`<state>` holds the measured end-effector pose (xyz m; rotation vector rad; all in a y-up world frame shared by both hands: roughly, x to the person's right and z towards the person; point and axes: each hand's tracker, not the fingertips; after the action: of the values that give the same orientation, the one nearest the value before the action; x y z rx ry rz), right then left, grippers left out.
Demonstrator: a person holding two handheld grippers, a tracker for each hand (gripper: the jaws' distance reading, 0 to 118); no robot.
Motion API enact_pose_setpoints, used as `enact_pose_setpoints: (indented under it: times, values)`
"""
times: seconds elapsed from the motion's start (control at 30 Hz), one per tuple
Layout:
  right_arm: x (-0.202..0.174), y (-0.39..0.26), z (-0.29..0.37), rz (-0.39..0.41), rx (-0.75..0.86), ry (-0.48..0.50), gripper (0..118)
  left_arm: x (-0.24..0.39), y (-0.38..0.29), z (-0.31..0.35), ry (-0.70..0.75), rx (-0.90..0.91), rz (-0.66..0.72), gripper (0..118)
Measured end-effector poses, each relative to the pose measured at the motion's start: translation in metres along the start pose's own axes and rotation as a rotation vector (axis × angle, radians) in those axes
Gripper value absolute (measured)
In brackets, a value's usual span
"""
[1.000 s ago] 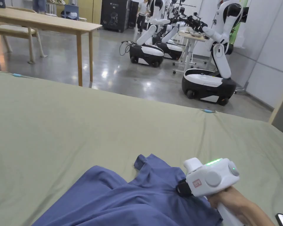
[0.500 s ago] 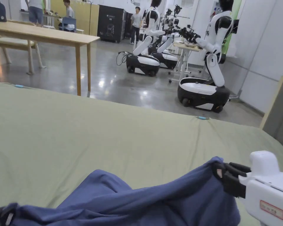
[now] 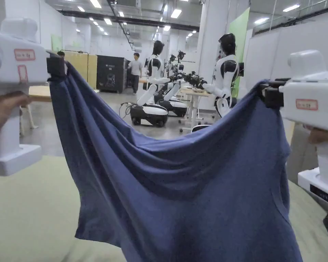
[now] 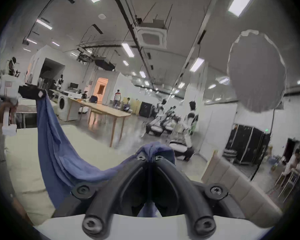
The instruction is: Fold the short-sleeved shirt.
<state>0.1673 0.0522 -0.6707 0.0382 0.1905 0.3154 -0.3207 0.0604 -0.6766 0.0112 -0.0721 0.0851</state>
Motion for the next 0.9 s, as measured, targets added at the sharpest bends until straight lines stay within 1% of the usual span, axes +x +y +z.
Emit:
enact_pose_setpoints:
  times: [0.07,0.1,0.17,0.2,0.27,0.3,0.33,0.37,0.4,0.43,0.5,0.57,0.63,0.7,0.73,0.9]
  values:
    - [0.015,0.038,-0.007,-0.041,0.048,-0.048,3,-0.002,0.041,-0.014,0.051,0.023,0.021,3]
    - [0.022,0.058,-0.013,-0.061,0.048,-0.063,3,-0.003,0.059,-0.021,0.059,0.015,0.004,3]
    - [0.031,0.087,-0.021,-0.103,0.076,-0.122,3,-0.005,0.085,-0.030,0.136,0.016,-0.024,3]
    - [0.038,0.097,-0.028,-0.131,0.062,-0.143,3,-0.004,0.093,-0.033,0.191,0.002,-0.052,3]
    - [0.047,0.107,-0.041,-0.216,0.017,-0.179,3,-0.001,0.100,-0.037,0.221,-0.011,-0.117,3]
    - [0.051,0.106,-0.047,-0.258,-0.018,-0.206,3,-0.001,0.101,-0.038,0.241,-0.018,-0.115,3]
    - [0.054,0.104,-0.050,-0.287,-0.051,-0.206,3,-0.003,0.099,-0.039,0.238,-0.023,-0.094,3]
    - [0.055,0.100,-0.052,-0.336,-0.042,-0.190,3,-0.004,0.096,-0.038,0.232,-0.038,-0.095,3]
    - [0.056,0.096,-0.052,-0.368,-0.026,-0.155,3,-0.003,0.092,-0.038,0.231,-0.032,-0.096,3]
    - [0.056,0.091,-0.053,-0.356,0.000,-0.137,3,-0.005,0.088,-0.037,0.223,-0.035,-0.106,3]
    - [0.055,0.082,-0.061,-0.333,-0.010,-0.164,3,-0.008,0.084,-0.042,0.242,-0.056,-0.126,3]
    - [0.059,0.076,-0.070,-0.353,-0.021,-0.159,3,-0.012,0.079,-0.047,0.249,-0.057,-0.119,3]
    - [0.059,0.068,-0.083,-0.340,-0.012,-0.140,3,-0.018,0.077,-0.056,0.237,-0.040,-0.062,3]
    - [0.062,0.064,-0.101,-0.330,-0.003,-0.097,3,-0.022,0.078,-0.070,0.238,-0.038,-0.044,3]
    - [0.064,0.063,-0.112,-0.330,-0.003,-0.092,3,-0.024,0.078,-0.078,0.242,-0.036,-0.037,3]
    - [0.069,0.066,-0.151,-0.355,0.033,-0.061,3,-0.029,0.081,-0.105,0.256,0.009,0.003,3]
